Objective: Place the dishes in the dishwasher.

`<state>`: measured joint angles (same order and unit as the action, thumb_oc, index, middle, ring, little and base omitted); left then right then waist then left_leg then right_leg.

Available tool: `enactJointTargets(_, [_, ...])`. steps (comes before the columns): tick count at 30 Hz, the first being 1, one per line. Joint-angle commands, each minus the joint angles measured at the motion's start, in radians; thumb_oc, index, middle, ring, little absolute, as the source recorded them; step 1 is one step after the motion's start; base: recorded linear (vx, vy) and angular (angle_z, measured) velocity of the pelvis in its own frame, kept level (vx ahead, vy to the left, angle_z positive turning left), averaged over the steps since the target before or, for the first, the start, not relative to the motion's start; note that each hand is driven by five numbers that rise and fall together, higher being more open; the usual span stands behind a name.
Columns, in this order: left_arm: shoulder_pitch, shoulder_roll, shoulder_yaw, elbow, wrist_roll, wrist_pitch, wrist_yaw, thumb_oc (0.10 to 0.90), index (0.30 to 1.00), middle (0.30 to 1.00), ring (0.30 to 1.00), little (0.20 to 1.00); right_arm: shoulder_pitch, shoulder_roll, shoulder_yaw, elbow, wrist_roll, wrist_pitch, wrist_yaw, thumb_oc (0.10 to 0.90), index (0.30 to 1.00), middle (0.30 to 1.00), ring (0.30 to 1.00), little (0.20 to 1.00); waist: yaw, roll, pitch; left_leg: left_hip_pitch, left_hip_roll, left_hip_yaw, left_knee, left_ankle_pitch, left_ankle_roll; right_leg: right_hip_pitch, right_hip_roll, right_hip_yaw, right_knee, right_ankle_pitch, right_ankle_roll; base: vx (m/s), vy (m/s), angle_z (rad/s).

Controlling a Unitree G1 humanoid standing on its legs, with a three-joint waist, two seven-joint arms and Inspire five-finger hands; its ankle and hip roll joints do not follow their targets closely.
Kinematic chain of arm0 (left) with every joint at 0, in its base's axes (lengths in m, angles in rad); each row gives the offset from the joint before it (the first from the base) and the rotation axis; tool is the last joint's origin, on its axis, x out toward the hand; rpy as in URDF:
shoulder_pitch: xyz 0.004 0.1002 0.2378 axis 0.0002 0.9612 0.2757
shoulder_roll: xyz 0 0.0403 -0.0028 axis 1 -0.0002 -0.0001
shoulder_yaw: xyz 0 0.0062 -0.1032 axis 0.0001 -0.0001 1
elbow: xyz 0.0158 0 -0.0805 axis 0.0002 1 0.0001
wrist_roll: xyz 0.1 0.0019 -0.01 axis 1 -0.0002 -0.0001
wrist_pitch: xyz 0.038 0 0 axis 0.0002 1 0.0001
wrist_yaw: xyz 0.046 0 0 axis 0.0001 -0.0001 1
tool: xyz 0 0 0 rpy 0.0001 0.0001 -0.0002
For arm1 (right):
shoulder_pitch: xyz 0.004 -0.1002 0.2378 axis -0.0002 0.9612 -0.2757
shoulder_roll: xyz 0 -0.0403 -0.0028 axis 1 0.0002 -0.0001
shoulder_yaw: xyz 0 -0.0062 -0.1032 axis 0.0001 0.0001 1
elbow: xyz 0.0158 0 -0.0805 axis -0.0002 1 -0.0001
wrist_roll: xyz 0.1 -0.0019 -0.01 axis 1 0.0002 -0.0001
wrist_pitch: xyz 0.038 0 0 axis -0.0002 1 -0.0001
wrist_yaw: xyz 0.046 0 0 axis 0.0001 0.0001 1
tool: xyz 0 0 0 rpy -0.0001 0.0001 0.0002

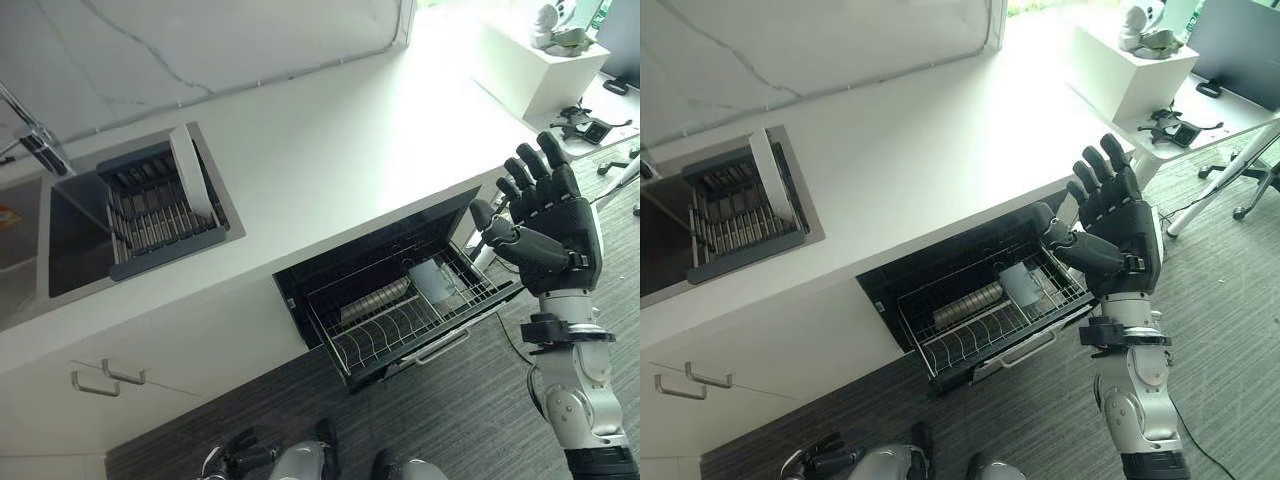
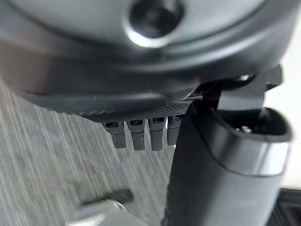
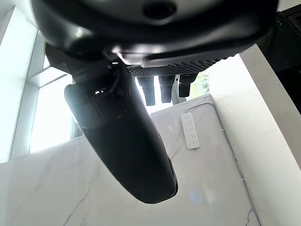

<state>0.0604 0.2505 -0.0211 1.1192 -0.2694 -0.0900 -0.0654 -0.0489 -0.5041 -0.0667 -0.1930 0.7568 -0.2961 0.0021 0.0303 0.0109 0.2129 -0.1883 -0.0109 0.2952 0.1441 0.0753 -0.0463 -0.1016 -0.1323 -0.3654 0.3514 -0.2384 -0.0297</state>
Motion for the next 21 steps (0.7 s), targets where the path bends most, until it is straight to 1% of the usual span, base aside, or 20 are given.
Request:
enactJointTargets(1, [0.045, 0.021, -0.009, 0.003, 0.011, 0.004, 0.029, 0.800, 0.900, 0.900, 0.900, 0.900, -0.138, -0.020, -0.077, -0.063, -0.033, -0.143, 0.006, 0.800, 0.900, 0.900, 0.900, 0.900, 0.006, -0.035, 0.033, 0.067, 0.099, 0.009, 0.156, -0.242, 0.015, 0.110, -0.045, 0.029, -0.051, -0.005, 0.113, -0.01, 0.308, 0.20])
enactJointTargets(2, [0.042, 0.022, -0.003, 0.005, 0.009, 0.015, 0.028, 0.800, 0.900, 0.900, 0.900, 0.900, -0.140, -0.020, -0.084, -0.062, -0.035, -0.131, 0.009, 0.800, 0.900, 0.900, 0.900, 0.900, 0.004, -0.023, 0.030, 0.046, 0.142, -0.008, 0.156, -0.215, 0.011, 0.100, -0.043, 0.024, -0.051, 0.007, 0.109, -0.04, 0.377, 0.13])
enactJointTargets(3, [0.041, 0.021, 0.008, 0.016, 0.029, 0.021, 0.024, 0.800, 0.900, 0.900, 0.900, 0.900, -0.135, -0.023, -0.096, -0.062, -0.038, -0.112, 0.005, 0.800, 0.900, 0.900, 0.900, 0.900, 0.000, -0.011, 0.022, 0.040, 0.191, -0.046, 0.156, -0.199, -0.008, 0.101, -0.043, 0.032, -0.051, 0.003, 0.112, -0.02, 0.353, 0.17])
enactJointTargets(4, [0.039, 0.020, 0.013, 0.025, 0.049, 0.021, 0.022, 0.800, 0.900, 0.900, 0.900, 0.900, -0.133, -0.026, -0.100, -0.063, -0.046, -0.095, -0.008, 0.800, 0.900, 0.900, 0.900, 0.900, -0.003, -0.006, 0.018, 0.035, 0.217, -0.068, 0.156, -0.189, -0.021, 0.101, -0.044, 0.038, -0.051, 0.002, 0.113, 0.08, 0.412, 0.11])
enactJointTargets(5, [0.035, 0.016, 0.014, 0.039, 0.057, 0.019, 0.019, 0.800, 0.900, 0.900, 0.900, 0.900, -0.133, -0.035, -0.100, -0.063, -0.049, -0.083, -0.025, 0.800, 0.900, 0.900, 0.900, 0.900, -0.008, 0.002, 0.013, 0.023, 0.237, -0.106, 0.156, -0.181, -0.034, 0.101, -0.046, 0.055, -0.051, -0.001, 0.114, 0.09, 0.498, 0.03])
enactJointTargets(6, [0.026, 0.014, 0.011, 0.060, 0.058, 0.009, 0.005, 0.800, 0.900, 0.900, 0.900, 0.900, -0.137, -0.048, -0.100, -0.059, -0.030, -0.082, -0.033, 0.800, 0.900, 0.900, 0.900, 0.900, -0.015, 0.016, 0.005, 0.016, 0.239, -0.130, 0.156, -0.189, -0.039, 0.101, -0.051, 0.062, -0.051, -0.004, 0.121, 0.11, 0.551, 0.01])
enactJointTargets(8, [0.013, 0.009, 0.008, 0.081, 0.065, -0.008, -0.010, 0.800, 0.900, 0.900, 0.900, 0.900, -0.127, -0.044, -0.109, -0.066, -0.005, -0.076, -0.031, 0.800, 0.900, 0.900, 0.900, 0.900, -0.031, 0.030, -0.006, 0.017, 0.233, -0.126, 0.156, -0.205, -0.043, 0.106, -0.068, 0.055, -0.051, 0.000, 0.135, 0.13, 0.537, 0.02])
enactJointTargets(9, [0.006, 0.007, -0.006, 0.080, 0.055, -0.012, -0.011, 0.800, 0.900, 0.900, 0.900, 0.900, -0.115, -0.030, -0.113, -0.076, 0.010, -0.080, -0.031, 0.800, 0.900, 0.900, 0.900, 0.900, -0.038, 0.031, -0.007, 0.030, 0.213, -0.118, 0.156, -0.218, -0.037, 0.113, -0.091, 0.056, -0.051, 0.007, 0.147, 0.14, 0.674, 0.02])
enactJointTargets(10, [-0.004, 0.008, -0.019, 0.057, 0.023, -0.009, -0.016, 0.800, 0.900, 0.900, 0.900, 0.900, -0.099, 0.004, -0.111, -0.093, 0.007, -0.091, -0.023, 0.800, 0.900, 0.900, 0.900, 0.900, -0.043, 0.029, -0.012, 0.050, 0.161, -0.117, 0.156, -0.248, -0.008, 0.096, -0.136, 0.073, -0.051, 0.048, 0.179, 0.12, 0.586, -0.01])
enactJointTargets(11, [-0.005, 0.010, -0.025, 0.047, 0.009, -0.005, -0.013, 0.800, 0.900, 0.900, 0.900, 0.900, -0.094, 0.015, -0.108, -0.101, 0.001, -0.091, -0.021, 0.800, 0.900, 0.900, 0.900, 0.900, -0.043, 0.028, -0.011, 0.063, 0.144, -0.112, 0.156, -0.261, 0.003, 0.093, -0.149, 0.077, -0.051, 0.059, 0.187, 0.08, 0.545, -0.05])
enactJointTargets(12, [-0.003, 0.015, -0.030, 0.033, -0.017, 0.005, -0.008, 0.800, 0.900, 0.900, 0.900, 0.900, -0.089, 0.028, -0.104, -0.110, -0.003, -0.089, -0.016, 0.800, 0.900, 0.900, 0.900, 0.900, -0.039, 0.029, -0.015, 0.069, 0.117, -0.113, 0.156, -0.278, 0.019, 0.081, -0.164, 0.085, -0.051, 0.084, 0.194, 0.04, 0.274, -0.06])
enactJointTargets(13, [0.000, 0.016, -0.031, 0.028, -0.029, 0.010, -0.001, 0.800, 0.900, 0.900, 0.900, 0.900, -0.090, 0.036, -0.103, -0.112, -0.004, -0.087, -0.012, 0.800, 0.900, 0.900, 0.900, 0.900, -0.036, 0.027, -0.016, 0.072, 0.103, -0.113, 0.156, -0.288, 0.029, 0.076, -0.172, 0.088, -0.051, 0.102, 0.199, 0.02, 0.271, -0.11])
enactJointTargets(14, [0.004, 0.020, -0.028, 0.023, -0.045, 0.022, 0.014, 0.800, 0.900, 0.900, 0.900, 0.900, -0.090, 0.045, -0.104, -0.117, -0.003, -0.083, -0.007, 0.800, 0.900, 0.900, 0.900, 0.900, -0.031, 0.025, -0.024, 0.068, 0.090, -0.109, 0.156, -0.298, 0.043, 0.061, -0.179, 0.091, -0.051, 0.137, 0.204, 0.00, 0.178, -0.15])
enactJointTargets(15, [0.005, 0.025, -0.025, 0.024, -0.049, 0.028, 0.023, 0.800, 0.900, 0.900, 0.900, 0.900, -0.088, 0.052, -0.105, -0.119, -0.005, -0.081, -0.003, 0.800, 0.900, 0.900, 0.900, 0.900, -0.030, 0.022, -0.028, 0.065, 0.085, -0.099, 0.156, -0.307, 0.052, 0.051, -0.182, 0.086, -0.051, 0.165, 0.210, 0.00, 0.148, -0.19])
enactJointTargets(16, [0.011, 0.030, -0.020, 0.028, -0.048, 0.027, 0.028, 0.800, 0.900, 0.900, 0.900, 0.900, -0.084, 0.059, -0.105, -0.125, -0.005, -0.078, 0.000, 0.800, 0.900, 0.900, 0.900, 0.900, -0.023, 0.018, -0.029, 0.070, 0.086, -0.083, 0.156, -0.318, 0.058, 0.052, -0.183, 0.068, -0.051, 0.176, 0.216, 0.04, 0.090, -0.22])
enactJointTargets(17, [0.016, 0.034, -0.013, 0.032, -0.042, 0.027, 0.035, 0.800, 0.900, 0.900, 0.900, 0.900, -0.083, 0.064, -0.103, -0.127, -0.003, -0.073, 0.004, 0.800, 0.900, 0.900, 0.900, 0.900, -0.012, 0.014, -0.034, 0.077, 0.092, -0.062, 0.156, -0.340, 0.057, 0.059, -0.187, 0.035, -0.051, 0.175, 0.227, 0.00, 0.058, -0.31])
enactJointTargets(18, [0.019, 0.035, -0.015, 0.028, -0.049, 0.029, 0.049, 0.800, 0.900, 0.900, 0.900, 0.900, -0.089, 0.070, -0.096, -0.130, 0.000, -0.068, 0.006, 0.800, 0.900, 0.900, 0.900, 0.900, -0.005, 0.012, -0.035, 0.077, 0.102, -0.039, 0.156, -0.343, 0.061, 0.058, -0.180, 0.005, -0.051, 0.181, 0.229, -0.11, 0.015, -0.46])
enactJointTargets(19, [0.016, 0.037, -0.015, 0.024, -0.058, 0.036, 0.059, 0.800, 0.900, 0.900, 0.900, 0.900, -0.093, 0.070, -0.089, -0.130, 0.002, -0.071, 0.003, 0.800, 0.900, 0.900, 0.900, 0.900, -0.005, 0.011, -0.031, 0.064, 0.109, -0.032, 0.156, -0.330, 0.067, 0.037, -0.145, -0.006, -0.051, 0.168, 0.214, -0.18, -0.047, -0.66])
enactJointTargets(20, [0.021, 0.028, -0.006, 0.035, -0.058, 0.040, 0.060, 0.800, 0.900, 0.900, 0.900, 0.900, -0.082, 0.062, -0.090, -0.125, 0.013, -0.074, 0.020, 0.800, 0.900, 0.900, 0.900, 0.900, -0.003, -0.012, -0.029, 0.057, 0.098, -0.022, 0.156, -0.334, 0.067, 0.005, -0.144, -0.007, -0.051, 0.171, 0.214, -0.15, -0.099, -0.60])
enactJointTargets(21, [0.021, 0.029, -0.007, 0.037, -0.062, 0.043, 0.061, 0.800, 0.900, 0.900, 0.900, 0.900, -0.081, 0.059, -0.092, -0.126, 0.016, -0.073, 0.021, 0.800, 0.900, 0.900, 0.900, 0.900, -0.004, -0.015, -0.029, 0.052, 0.100, -0.023, 0.156, -0.330, 0.068, 0.002, -0.135, 0.000, -0.051, 0.144, 0.211, -0.05, -0.126, -0.37])
